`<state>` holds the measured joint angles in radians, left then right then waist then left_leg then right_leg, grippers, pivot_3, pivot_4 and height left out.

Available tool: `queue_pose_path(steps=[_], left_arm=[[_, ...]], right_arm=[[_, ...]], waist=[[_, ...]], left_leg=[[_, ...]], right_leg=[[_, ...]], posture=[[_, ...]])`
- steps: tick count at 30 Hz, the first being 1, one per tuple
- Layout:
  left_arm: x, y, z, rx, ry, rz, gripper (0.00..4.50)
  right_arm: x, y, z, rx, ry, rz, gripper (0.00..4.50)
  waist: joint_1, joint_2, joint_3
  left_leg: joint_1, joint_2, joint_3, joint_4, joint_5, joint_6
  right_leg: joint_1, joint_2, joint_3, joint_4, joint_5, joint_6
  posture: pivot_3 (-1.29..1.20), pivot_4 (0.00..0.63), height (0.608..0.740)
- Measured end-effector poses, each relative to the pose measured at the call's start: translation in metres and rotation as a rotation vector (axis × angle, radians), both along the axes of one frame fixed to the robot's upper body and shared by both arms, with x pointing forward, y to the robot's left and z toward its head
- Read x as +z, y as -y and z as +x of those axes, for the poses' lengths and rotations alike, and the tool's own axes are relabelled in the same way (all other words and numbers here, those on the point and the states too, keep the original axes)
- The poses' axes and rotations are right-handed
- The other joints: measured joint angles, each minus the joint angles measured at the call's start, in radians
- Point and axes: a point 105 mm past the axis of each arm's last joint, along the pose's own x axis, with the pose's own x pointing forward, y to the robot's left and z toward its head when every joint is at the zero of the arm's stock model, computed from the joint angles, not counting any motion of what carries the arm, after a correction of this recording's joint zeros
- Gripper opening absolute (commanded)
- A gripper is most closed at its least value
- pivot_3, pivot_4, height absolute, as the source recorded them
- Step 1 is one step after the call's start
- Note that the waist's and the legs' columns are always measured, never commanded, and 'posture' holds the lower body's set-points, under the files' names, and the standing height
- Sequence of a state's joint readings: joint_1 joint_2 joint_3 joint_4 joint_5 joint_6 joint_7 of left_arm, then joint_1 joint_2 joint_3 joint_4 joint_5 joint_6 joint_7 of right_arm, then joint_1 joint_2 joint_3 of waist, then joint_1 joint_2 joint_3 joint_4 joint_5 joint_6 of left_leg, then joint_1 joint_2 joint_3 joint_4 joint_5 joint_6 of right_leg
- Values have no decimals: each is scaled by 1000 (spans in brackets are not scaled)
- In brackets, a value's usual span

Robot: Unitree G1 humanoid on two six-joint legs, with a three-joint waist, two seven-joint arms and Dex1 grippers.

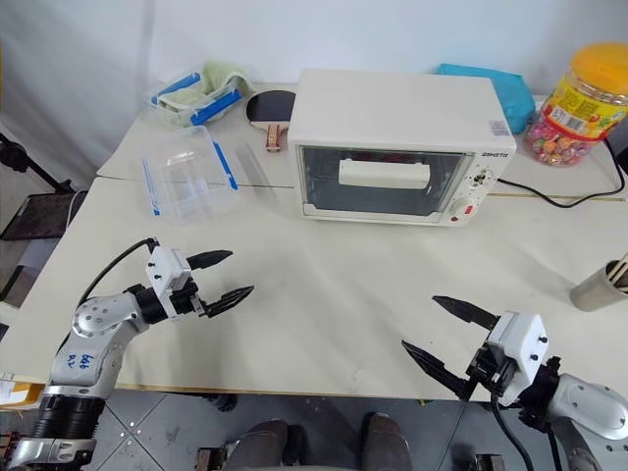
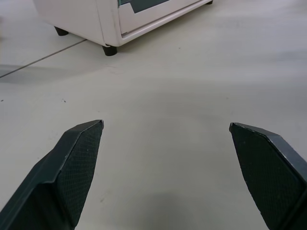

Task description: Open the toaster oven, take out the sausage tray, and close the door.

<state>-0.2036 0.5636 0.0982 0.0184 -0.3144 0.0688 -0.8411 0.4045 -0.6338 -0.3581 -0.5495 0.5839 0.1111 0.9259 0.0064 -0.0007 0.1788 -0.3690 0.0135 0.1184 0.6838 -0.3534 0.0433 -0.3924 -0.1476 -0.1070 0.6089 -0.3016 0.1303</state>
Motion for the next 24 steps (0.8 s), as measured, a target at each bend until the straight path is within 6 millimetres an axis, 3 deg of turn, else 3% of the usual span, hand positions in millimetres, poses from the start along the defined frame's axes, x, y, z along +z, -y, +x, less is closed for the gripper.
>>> queue_pose_path(steps=[3,7,9,13,20,24], left_arm=[[3,0,0,-6,22,3,4464],[2,3,-10,-57,16,7,4464],[4,0,-22,-105,-23,-20,4464],[30,-8,-34,-149,-22,-89,4464],[37,-1,-55,-205,-48,-89,4464],[37,0,-62,-181,-58,-100,4464]], right_arm=[[2,-2,2,11,5,6,4500],[19,-11,20,23,26,85,4500],[30,-14,34,43,11,118,4500],[50,-8,72,13,-7,171,4500],[43,11,117,-57,-83,205,4500],[44,7,135,-52,-47,208,4500]], waist=[[-1,0,0],[-9,0,0],[-13,0,0],[-9,-1,0],[-9,0,0],[-12,0,0]], left_leg=[[0,0,0,0,0,0],[0,1,0,1,0,0],[0,1,1,1,0,0],[0,2,-1,2,0,0],[-2,-1,0,2,-1,2],[-2,0,0,2,-1,2]], right_leg=[[0,0,0,0,0,0],[0,0,0,1,0,0],[-1,0,0,2,0,0],[0,-1,-1,2,0,0],[-1,-1,-3,1,0,0],[-1,-1,-3,1,0,0]], posture=[[0,150,740],[0,150,740],[0,150,740],[0,150,740],[0,150,740],[0,150,740]])
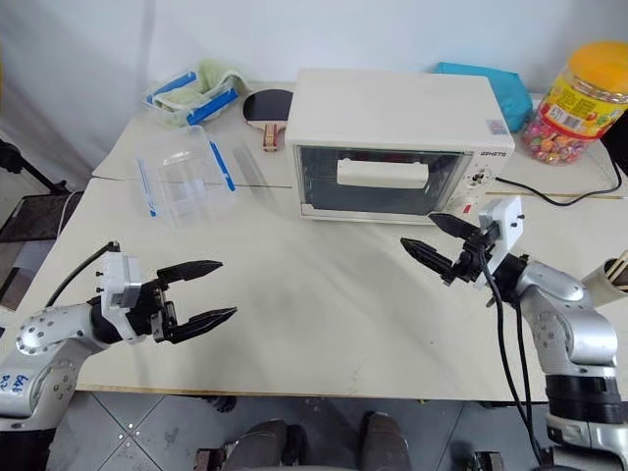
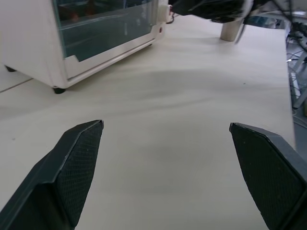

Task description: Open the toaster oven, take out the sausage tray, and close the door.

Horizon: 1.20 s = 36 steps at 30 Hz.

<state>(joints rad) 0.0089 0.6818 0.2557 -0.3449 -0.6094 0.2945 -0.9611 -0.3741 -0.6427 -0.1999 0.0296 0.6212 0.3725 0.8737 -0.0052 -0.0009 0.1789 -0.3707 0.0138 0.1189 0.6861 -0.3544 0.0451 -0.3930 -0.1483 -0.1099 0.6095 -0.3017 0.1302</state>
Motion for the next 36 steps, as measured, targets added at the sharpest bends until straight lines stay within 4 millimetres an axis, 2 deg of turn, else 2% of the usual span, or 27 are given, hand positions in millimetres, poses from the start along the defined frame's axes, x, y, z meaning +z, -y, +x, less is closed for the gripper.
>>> queue_pose_path(steps=[4,8,12,16,21,25,28,30,36], left_arm=[[-4,2,-5,17,-22,-25,4464],[-4,3,-4,34,-26,-50,4464],[-5,4,-3,35,-28,-61,4464],[-2,6,1,32,-19,-76,4464],[6,9,19,46,-20,-148,4464],[28,15,49,44,31,-215,3606],[41,24,79,63,84,-253,2656],[43,33,91,65,94,-252,2048],[37,84,125,13,91,-222,268]], right_arm=[[10,-7,10,6,78,31,4500],[24,-20,10,53,160,55,4500],[30,-23,7,87,208,42,4500],[22,-24,-4,120,220,25,4500],[-3,-25,-28,196,198,-78,4500],[-26,-25,-42,250,199,-218,4500],[-28,-27,-45,262,231,-258,4500],[-28,-28,-46,263,247,-270,4500],[-28,-27,-45,246,289,-301,4500]], waist=[[0,0,0],[3,0,0],[2,0,0],[2,0,0],[2,0,0],[4,0,0],[5,0,0],[3,0,0],[7,-1,0]], left_leg=[[0,0,0,0,1,-1],[0,0,0,0,1,-1],[0,0,0,0,0,-1],[0,0,-1,0,1,-1],[0,0,0,0,1,-1],[0,0,1,0,1,-1],[0,-1,1,0,1,-1],[0,-1,1,0,1,-1],[-1,-2,1,1,1,-1]], right_leg=[[0,0,0,1,0,0],[0,0,0,1,0,0],[0,0,0,0,0,0],[0,1,-1,1,0,0],[0,1,0,1,0,0],[0,1,-1,1,0,0],[0,1,-1,1,0,0],[0,1,-4,0,0,0],[0,1,-8,0,0,1]], posture=[[0,150,740],[0,150,740],[0,150,740],[0,150,740],[0,150,740],[0,150,740],[0,150,740],[0,150,740],[0,150,740]])
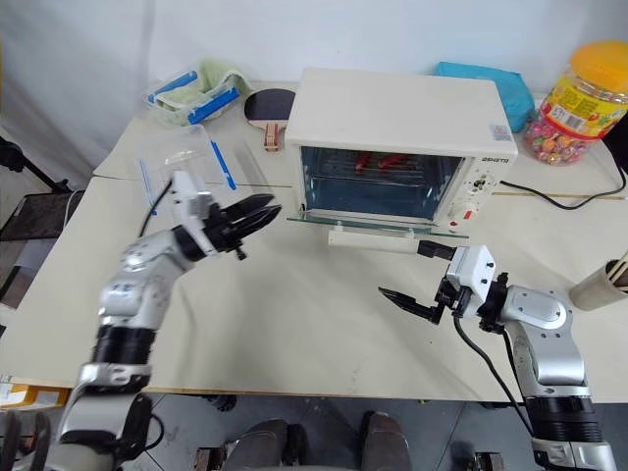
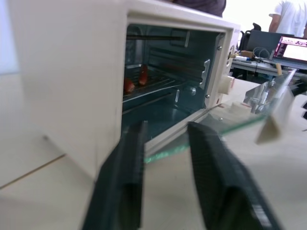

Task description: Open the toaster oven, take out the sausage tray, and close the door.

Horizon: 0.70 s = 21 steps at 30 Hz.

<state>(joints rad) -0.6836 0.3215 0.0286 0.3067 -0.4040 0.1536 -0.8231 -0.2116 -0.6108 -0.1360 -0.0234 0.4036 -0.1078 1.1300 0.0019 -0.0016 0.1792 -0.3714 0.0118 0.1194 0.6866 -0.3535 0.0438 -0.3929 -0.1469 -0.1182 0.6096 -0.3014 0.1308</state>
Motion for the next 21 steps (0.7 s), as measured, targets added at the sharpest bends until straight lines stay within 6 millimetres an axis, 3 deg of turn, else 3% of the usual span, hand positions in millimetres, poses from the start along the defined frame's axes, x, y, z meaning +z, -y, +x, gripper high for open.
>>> queue_pose_path(steps=[1,5,12,16,21], left_arm=[[0,6,6,8,2,-2,9],[5,27,23,33,22,-8,9],[-8,50,15,-66,47,82,9],[-24,46,11,-85,18,110,9],[-53,39,-2,-113,-51,151,9]], right_arm=[[0,0,0,-3,5,-4,4500],[-4,2,-3,-12,16,-9,4500],[-21,11,-12,-86,-15,-14,4500],[-38,36,-32,-243,-63,9,4500],[-54,64,-75,-413,-133,-4,4500]], waist=[[0,0,0],[1,-1,0],[1,-1,1],[20,-1,1],[24,-1,1]], left_leg=[[0,0,0,0,0,0],[0,0,0,0,0,0],[0,1,0,1,0,0],[0,2,-1,1,0,1],[-1,1,-1,4,0,1]], right_leg=[[0,0,0,0,0,0],[0,0,-2,0,0,0],[1,0,-2,0,0,0],[1,-1,-3,0,0,0],[2,-1,-1,-1,1,2]], posture=[[0,150,740],[0,150,740],[0,150,740],[0,150,740],[0,150,740]])
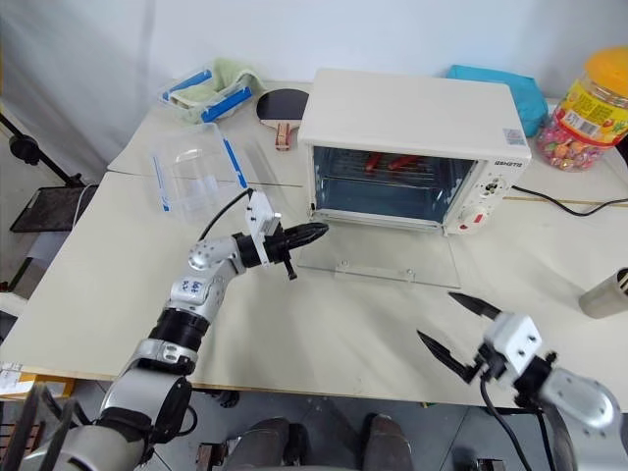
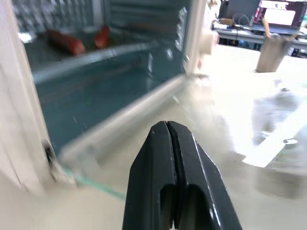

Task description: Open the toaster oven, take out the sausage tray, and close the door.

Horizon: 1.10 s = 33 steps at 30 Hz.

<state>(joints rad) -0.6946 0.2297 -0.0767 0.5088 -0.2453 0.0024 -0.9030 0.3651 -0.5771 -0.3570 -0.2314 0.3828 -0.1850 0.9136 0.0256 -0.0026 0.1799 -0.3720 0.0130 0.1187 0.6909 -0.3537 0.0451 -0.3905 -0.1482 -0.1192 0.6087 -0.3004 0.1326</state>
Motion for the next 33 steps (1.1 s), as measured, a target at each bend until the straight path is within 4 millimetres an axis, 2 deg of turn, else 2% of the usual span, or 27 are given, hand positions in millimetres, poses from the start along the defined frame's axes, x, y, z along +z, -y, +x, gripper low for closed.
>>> queue_pose_path(steps=[4,6,7,8,10,11,12,13,14,17,19,20,23,27,33], left_arm=[[-15,1,-10,-36,-10,58,9],[-19,1,-16,-48,4,78,9],[-20,1,-18,-53,13,84,9],[-21,2,-20,-56,21,90,9],[-22,3,-22,-58,29,94,9],[-23,2,-24,-49,29,90,9],[-23,3,-24,-49,30,88,9],[-22,0,-26,-43,35,87,376],[-23,-2,-27,-35,36,85,553],[-24,-7,-35,-26,30,60,1465],[-23,-14,-41,-13,25,40,2049],[-20,-22,-44,8,31,24,2416],[-8,-32,-47,43,60,-13,3278],[5,-50,-53,132,76,-78,4475],[6,-58,-59,200,67,-88,4475]], right_arm=[[4,21,-11,-105,5,-33,4500],[14,32,-10,-170,47,-52,4500],[21,37,-7,-211,76,-66,4500],[36,47,4,-309,136,-111,4500],[56,51,19,-377,188,-172,4500],[70,41,29,-354,223,-203,4500],[73,35,31,-334,233,-209,4500],[80,19,38,-281,257,-206,4500],[83,1,46,-221,272,-204,4500],[86,-45,65,-81,316,-235,4500],[89,-65,77,-39,367,-297,4500],[93,-73,89,-47,401,-308,4500],[99,-82,112,-94,457,-336,4500],[97,-97,153,-160,554,-491,4500],[87,-105,196,-249,573,-634,4500]], waist=[[-4,0,0],[-5,1,0],[-6,1,-1],[-7,1,-1],[-7,2,-1],[-7,2,-1],[-5,2,-1],[-4,2,-1],[-8,1,-2],[-17,2,-2],[-18,1,-1],[-23,1,-1],[-20,1,-1],[-34,1,-1],[-38,1,-1]], left_leg=[[1,1,1,1,0,0],[2,2,1,1,0,0],[2,2,1,1,0,0],[2,2,1,2,0,0],[2,2,1,2,0,0],[2,2,1,2,0,0],[2,2,1,2,0,0],[2,3,0,2,0,-1],[2,3,0,2,0,-1],[0,2,1,3,0,-1],[0,2,0,3,0,0],[-1,2,0,4,0,0],[-3,2,-3,6,0,0],[-3,2,-3,6,0,0],[-3,2,-4,6,0,0]], right_leg=[[0,0,2,1,0,0],[0,0,3,2,0,0],[0,0,3,2,0,0],[-1,-1,3,3,0,0],[-1,-1,4,3,0,0],[-1,-1,4,4,0,-1],[-1,0,3,4,0,-1],[-1,0,3,4,-1,-1],[-2,0,3,4,-1,-2],[-2,0,3,5,-1,-1],[-2,-1,1,5,-1,-2],[-2,-1,1,5,-1,-1],[-2,-1,-1,5,-1,-1],[-2,-1,-1,5,0,-1],[-2,-1,-3,5,-1,-2]], posture=[[0,150,740],[0,150,740],[0,150,740],[0,150,740],[0,150,740],[0,150,740],[0,150,740],[0,150,740],[0,150,740],[0,150,740],[0,150,740],[0,150,740],[0,150,740],[0,150,740],[0,150,740]])
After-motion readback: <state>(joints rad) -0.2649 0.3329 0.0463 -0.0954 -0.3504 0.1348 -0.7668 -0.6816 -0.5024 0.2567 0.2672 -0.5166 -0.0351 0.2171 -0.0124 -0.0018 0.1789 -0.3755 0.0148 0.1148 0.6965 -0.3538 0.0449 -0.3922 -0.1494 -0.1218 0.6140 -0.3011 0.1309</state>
